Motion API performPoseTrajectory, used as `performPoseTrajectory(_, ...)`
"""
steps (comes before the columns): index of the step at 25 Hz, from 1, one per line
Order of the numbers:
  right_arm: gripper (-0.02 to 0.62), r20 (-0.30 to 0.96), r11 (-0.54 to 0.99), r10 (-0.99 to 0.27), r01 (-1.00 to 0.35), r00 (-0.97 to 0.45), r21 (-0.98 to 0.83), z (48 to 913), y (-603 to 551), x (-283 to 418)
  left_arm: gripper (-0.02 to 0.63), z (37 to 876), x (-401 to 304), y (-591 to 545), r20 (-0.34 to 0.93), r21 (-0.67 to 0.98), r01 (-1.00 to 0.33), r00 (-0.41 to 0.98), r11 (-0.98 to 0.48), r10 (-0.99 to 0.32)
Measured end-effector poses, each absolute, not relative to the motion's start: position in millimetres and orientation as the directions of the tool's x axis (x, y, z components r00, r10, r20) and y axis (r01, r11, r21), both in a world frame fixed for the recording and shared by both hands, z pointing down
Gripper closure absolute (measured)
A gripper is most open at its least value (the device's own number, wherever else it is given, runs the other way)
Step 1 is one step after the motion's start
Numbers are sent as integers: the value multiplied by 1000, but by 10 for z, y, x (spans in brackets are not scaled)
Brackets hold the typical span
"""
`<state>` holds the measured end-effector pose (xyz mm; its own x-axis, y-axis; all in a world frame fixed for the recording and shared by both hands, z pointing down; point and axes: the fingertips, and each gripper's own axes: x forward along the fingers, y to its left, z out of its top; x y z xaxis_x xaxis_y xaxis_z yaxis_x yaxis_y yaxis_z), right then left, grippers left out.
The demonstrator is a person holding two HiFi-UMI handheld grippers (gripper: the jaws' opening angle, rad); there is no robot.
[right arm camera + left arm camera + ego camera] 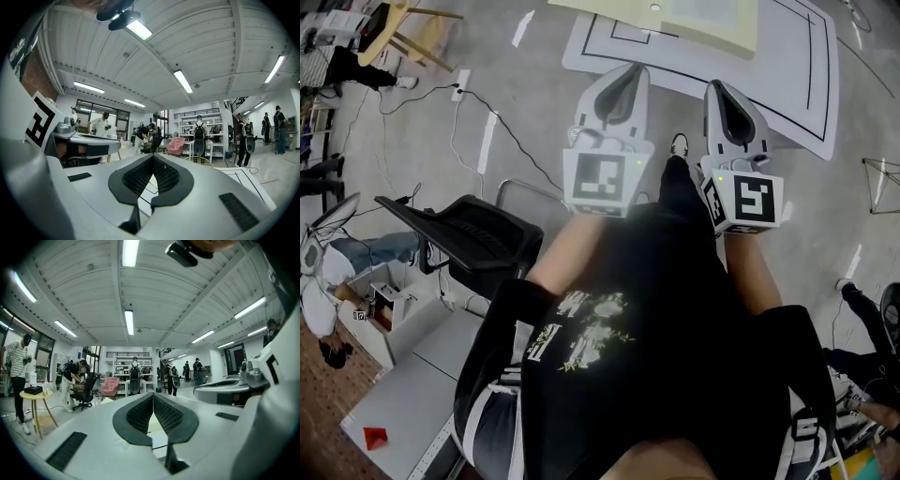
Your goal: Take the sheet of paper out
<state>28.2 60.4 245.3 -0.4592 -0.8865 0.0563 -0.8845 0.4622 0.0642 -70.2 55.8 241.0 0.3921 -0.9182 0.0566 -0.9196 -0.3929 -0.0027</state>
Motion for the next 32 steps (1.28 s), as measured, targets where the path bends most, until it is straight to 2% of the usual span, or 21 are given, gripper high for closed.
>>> performPoseTrajectory(13,595,97,532,-845,-846,-526,38,2528,-582,378,603,2466,-512,-584,105,10,-940,341,-342,-934)
performPoseTrajectory(32,595,156,654,-743,-756,-651,-41,2686,-1817,483,603,2630,-523,-1624,202,-1,-986,161,-165,-966)
